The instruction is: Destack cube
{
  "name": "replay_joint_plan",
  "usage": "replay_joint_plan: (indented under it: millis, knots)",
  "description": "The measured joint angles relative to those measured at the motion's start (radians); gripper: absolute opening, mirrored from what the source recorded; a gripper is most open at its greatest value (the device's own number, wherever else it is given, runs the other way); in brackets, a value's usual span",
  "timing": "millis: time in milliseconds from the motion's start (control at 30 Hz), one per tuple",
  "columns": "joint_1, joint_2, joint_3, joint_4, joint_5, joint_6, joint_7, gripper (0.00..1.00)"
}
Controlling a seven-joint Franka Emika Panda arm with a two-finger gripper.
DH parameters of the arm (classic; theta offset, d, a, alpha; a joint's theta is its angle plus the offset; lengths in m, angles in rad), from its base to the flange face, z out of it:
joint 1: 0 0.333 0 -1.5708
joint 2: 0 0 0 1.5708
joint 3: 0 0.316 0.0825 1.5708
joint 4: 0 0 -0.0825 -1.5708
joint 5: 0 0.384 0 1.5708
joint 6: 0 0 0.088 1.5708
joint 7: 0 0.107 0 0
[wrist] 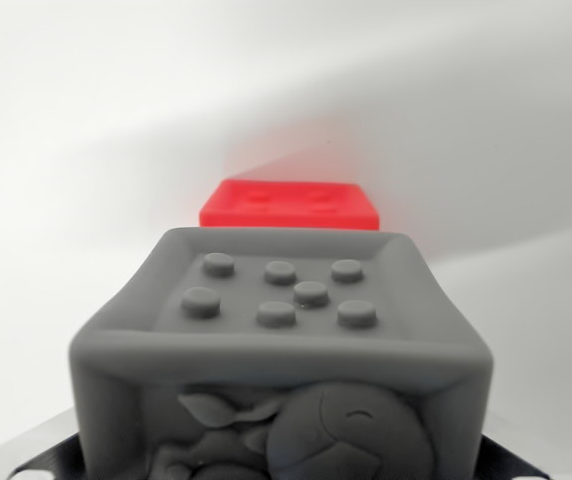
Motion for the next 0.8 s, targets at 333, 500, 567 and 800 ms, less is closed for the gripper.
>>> replay_joint_plan:
  millis: [333, 500, 567, 800]
  knots:
    - [0.0, -0.059, 0.0, -0.003, -0.001, -0.055, 0.001, 0.0]
    - [0.0, -0.089, 0.0, -0.003, -0.002, -0.084, 0.001, 0.0]
    - [0.0, -0.103, 0.0, -0.003, -0.002, -0.098, 0.002, 0.0]
    - [0.0, -0.152, 0.0, 0.0, -0.003, -0.149, 0.002, 0.0]
